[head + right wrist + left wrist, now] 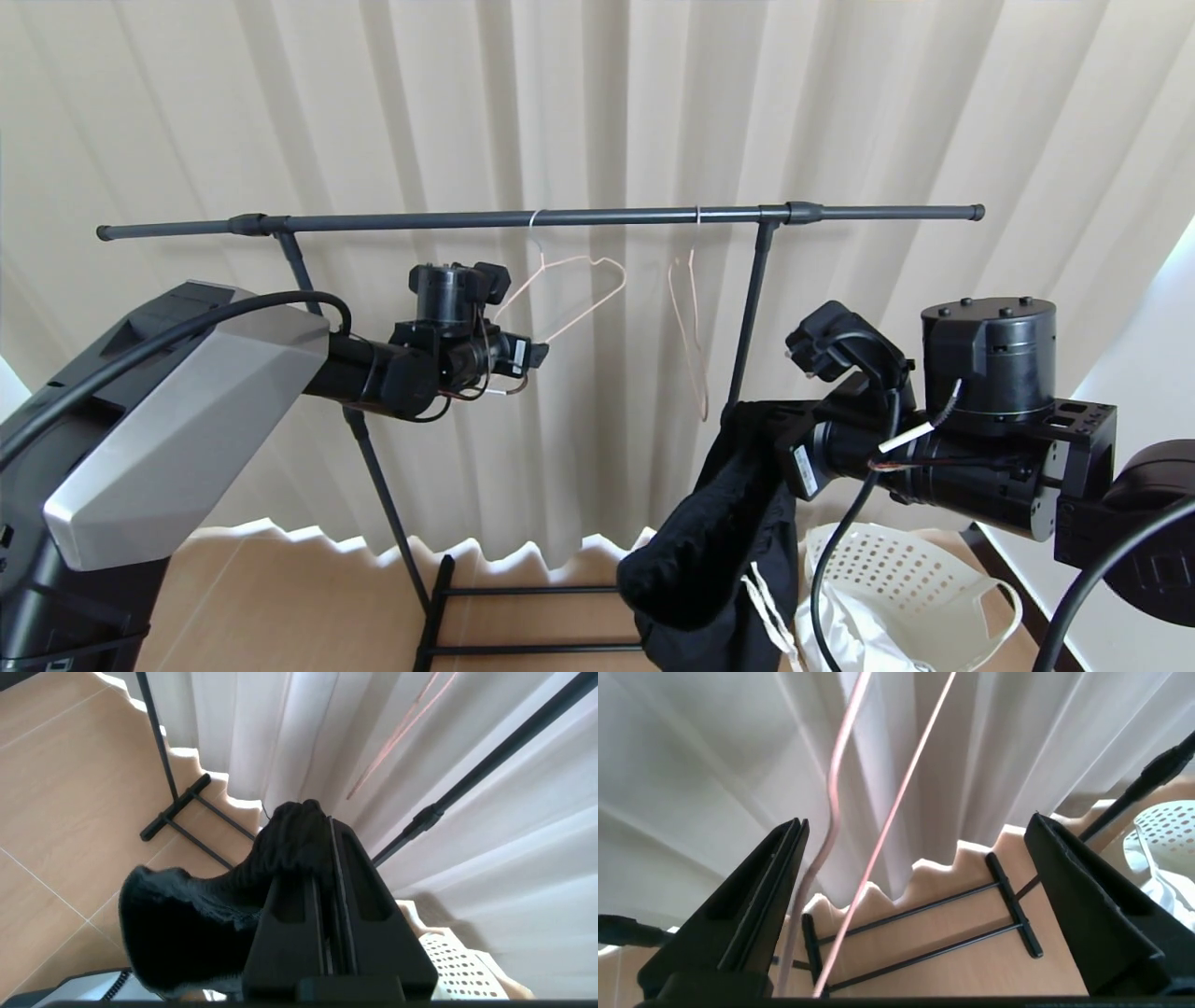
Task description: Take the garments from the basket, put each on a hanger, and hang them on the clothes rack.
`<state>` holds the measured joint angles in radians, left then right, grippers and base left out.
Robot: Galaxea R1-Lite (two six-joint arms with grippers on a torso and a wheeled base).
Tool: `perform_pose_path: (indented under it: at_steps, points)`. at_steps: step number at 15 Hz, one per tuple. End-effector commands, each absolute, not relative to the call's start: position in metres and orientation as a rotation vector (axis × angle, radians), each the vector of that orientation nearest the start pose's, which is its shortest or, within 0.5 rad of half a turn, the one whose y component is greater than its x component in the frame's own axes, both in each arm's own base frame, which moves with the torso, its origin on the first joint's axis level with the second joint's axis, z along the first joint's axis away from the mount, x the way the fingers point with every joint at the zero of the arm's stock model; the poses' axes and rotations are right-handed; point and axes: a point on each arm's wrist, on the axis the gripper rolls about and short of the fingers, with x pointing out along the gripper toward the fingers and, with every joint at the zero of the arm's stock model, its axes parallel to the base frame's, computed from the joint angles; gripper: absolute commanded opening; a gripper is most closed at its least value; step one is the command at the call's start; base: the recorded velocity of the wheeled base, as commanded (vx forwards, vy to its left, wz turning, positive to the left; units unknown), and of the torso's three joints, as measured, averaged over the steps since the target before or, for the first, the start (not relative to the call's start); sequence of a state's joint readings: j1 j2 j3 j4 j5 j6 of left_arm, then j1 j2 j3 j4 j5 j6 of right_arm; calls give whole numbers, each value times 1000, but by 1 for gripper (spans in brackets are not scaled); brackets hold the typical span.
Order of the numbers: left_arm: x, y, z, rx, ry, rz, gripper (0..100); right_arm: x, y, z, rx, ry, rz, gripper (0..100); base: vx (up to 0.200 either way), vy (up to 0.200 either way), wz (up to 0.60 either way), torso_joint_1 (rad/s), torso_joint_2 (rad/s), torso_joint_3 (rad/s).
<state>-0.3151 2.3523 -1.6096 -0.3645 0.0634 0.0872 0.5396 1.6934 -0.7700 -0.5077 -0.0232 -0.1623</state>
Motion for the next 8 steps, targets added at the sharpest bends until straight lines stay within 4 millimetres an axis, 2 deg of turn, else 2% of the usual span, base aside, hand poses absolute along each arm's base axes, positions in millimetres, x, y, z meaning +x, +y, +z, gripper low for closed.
perform_pose_path:
  at_steps: [1, 8]
  points:
    - [462, -152, 113, 159, 360, -268, 100, 254, 152, 162, -274, 364, 542, 0, 0, 0, 0, 0, 0, 0]
    - [471, -149, 115, 159, 338, -223, 100, 255, 152, 161, -275, 367, 541, 0, 0, 0, 0, 0, 0, 0]
